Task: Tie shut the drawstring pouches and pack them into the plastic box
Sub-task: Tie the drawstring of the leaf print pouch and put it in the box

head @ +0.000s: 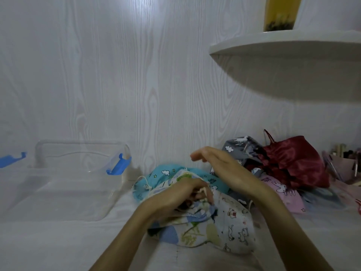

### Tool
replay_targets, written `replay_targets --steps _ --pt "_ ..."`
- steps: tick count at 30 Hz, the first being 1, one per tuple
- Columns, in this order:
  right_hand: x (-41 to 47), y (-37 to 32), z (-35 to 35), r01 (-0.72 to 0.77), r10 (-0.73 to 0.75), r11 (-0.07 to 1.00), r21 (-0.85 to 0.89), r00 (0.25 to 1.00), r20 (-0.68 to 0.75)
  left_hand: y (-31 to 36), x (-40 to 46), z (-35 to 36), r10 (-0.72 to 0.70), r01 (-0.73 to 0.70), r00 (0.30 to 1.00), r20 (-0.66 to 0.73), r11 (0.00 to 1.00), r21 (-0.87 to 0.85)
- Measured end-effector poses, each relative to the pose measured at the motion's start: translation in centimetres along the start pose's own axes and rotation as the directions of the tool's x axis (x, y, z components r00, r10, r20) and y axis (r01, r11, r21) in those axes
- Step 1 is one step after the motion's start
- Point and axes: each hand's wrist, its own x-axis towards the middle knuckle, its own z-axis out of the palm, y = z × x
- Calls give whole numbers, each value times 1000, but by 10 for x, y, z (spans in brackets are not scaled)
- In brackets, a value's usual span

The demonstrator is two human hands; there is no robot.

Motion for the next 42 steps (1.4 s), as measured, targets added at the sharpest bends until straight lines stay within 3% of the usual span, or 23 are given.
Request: replay_targets --steps 4,6,12,14,16,19,24,25,27,29,30,34,38,42 --pt "-3 19 -11 33 -13 985 -169 992 122 4 -4 -20 30 -30 1000 5 997 -77" --pt "-5 18 -11 60 -36 983 -174 990 137 7 -6 -24 11 -9 1000 22 995 -102" --pt "1 20 -1 120 -131 981 -153 989 -69 10 -12 -34 -17 8 999 -45 984 -177" --pt "-1 14 -5 83 -89 994 -70 991 -99 14 -14 -34 -41 19 988 -146 989 -145" --pt "-3 5 -11 35 -25 988 147 998 -64 21 -17 -34 -80 27 967 -241 976 -214" --pt "-4 -2 -14 19 13 935 353 996 -89 26 -22 -34 -102 23 969 -224 944 -329" --pt "-7 -6 -15 46 37 963 266 954 -298 25 -28 -41 -112 5 971 -212 894 -449" --pt "-10 -7 -20 32 20 978 207 969 -246 25 -29 -42 -115 -3 966 -232 892 -452" --pt "-20 -12 -31 -19 16 997 80 999 32 25 -31 -44 -113 -24 955 -275 893 -449" --pt "-29 -21 -37 -59 52 998 13 945 322 25 -34 -46 -99 -32 956 -277 901 -433" --pt "-29 -21 -37 -67 58 998 13 932 357 25 -36 -47 -88 -33 960 -267 908 -418" --pt "-15 -8 -25 -13 16 997 -74 999 33 28 -39 -43 -59 -36 963 -263 938 -344" --pt "-9 0 -6 23 -21 999 -24 996 91 30 -40 -42 -33 -49 962 -273 956 -288" --pt "-5 -3 6 81 -82 997 -14 990 -115 30 -41 -44 40 -99 931 -362 984 -145"
